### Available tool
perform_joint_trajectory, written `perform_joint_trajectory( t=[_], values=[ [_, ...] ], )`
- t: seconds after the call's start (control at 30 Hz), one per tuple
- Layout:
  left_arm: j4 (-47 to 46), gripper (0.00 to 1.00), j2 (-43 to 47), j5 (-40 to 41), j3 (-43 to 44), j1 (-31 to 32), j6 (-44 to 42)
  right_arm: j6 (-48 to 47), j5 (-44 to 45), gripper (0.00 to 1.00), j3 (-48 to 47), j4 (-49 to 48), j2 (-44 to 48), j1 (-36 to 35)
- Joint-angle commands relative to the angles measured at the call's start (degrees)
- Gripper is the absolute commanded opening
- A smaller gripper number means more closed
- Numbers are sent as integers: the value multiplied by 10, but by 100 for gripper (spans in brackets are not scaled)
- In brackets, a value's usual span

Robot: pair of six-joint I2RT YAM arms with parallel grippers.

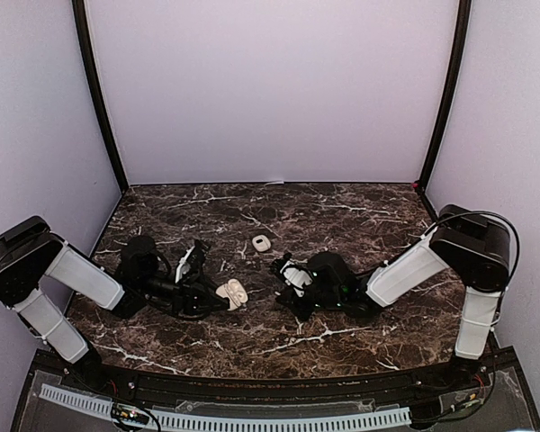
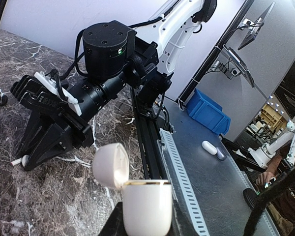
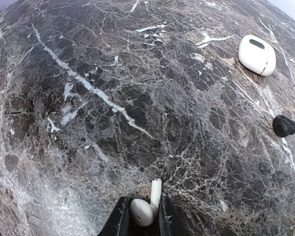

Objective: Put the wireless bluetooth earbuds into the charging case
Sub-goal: Pick up the left earbud from the center of the board.

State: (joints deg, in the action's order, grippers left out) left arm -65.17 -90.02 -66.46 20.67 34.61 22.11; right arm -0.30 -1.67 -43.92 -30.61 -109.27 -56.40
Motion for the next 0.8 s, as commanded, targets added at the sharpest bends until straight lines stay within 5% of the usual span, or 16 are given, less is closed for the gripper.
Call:
perform_joint_trajectory(
  t=[0.0,0.77],
  values=[
    [10,17,-1,-7,15,-3,-10,-17,20,16,15,50,12,-12],
    [6,16,-56,-33,25,-3,-10,-124,77,12,94,16,199,-120]
  ],
)
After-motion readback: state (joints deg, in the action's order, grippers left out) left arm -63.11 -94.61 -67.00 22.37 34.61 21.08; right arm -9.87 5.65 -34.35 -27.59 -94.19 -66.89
